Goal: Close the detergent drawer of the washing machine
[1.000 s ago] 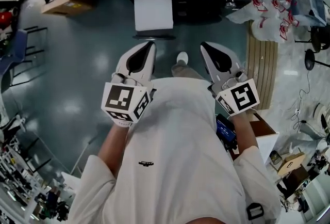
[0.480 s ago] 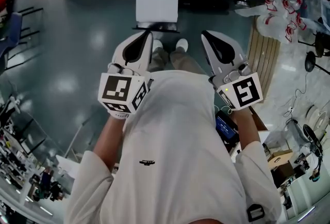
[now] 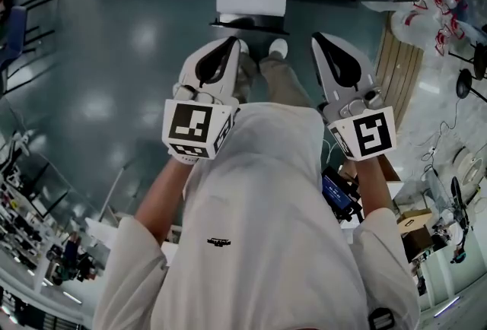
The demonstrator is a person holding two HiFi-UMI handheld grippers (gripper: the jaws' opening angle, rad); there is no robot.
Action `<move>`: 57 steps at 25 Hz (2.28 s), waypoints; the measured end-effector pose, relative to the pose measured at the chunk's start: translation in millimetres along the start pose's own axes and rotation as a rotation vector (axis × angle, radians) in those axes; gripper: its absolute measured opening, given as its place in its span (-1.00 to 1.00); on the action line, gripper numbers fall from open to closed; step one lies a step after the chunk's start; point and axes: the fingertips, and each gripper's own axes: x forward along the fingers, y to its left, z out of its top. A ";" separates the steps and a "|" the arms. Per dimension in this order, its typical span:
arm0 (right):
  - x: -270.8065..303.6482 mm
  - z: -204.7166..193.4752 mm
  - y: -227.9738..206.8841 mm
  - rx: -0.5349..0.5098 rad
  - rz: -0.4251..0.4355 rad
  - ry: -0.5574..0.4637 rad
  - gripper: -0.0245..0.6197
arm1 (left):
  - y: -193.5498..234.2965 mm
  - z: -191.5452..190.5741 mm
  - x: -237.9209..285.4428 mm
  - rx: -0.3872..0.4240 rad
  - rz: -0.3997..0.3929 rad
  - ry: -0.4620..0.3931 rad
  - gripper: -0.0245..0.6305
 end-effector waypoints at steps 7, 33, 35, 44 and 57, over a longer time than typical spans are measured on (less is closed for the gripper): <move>4.6 -29.0 7.4 -0.011 -0.025 0.024 -0.92 | -4.6 -38.7 20.3 0.000 -0.022 0.032 -0.87; 20.7 -111.8 -9.8 0.115 -0.050 0.070 -0.92 | 1.8 -160.6 130.1 -0.090 0.002 0.204 -0.87; 21.5 -113.5 -9.6 0.123 -0.056 0.077 -0.92 | 2.9 -161.2 132.0 -0.087 0.005 0.201 -0.87; 16.9 -129.8 -17.9 0.117 -0.054 0.108 -0.92 | 1.9 -159.3 145.0 -0.071 0.025 0.151 -0.87; 26.3 -130.5 -27.1 0.173 -0.070 0.109 -0.92 | 3.7 -153.3 137.4 -0.105 0.028 0.140 -0.87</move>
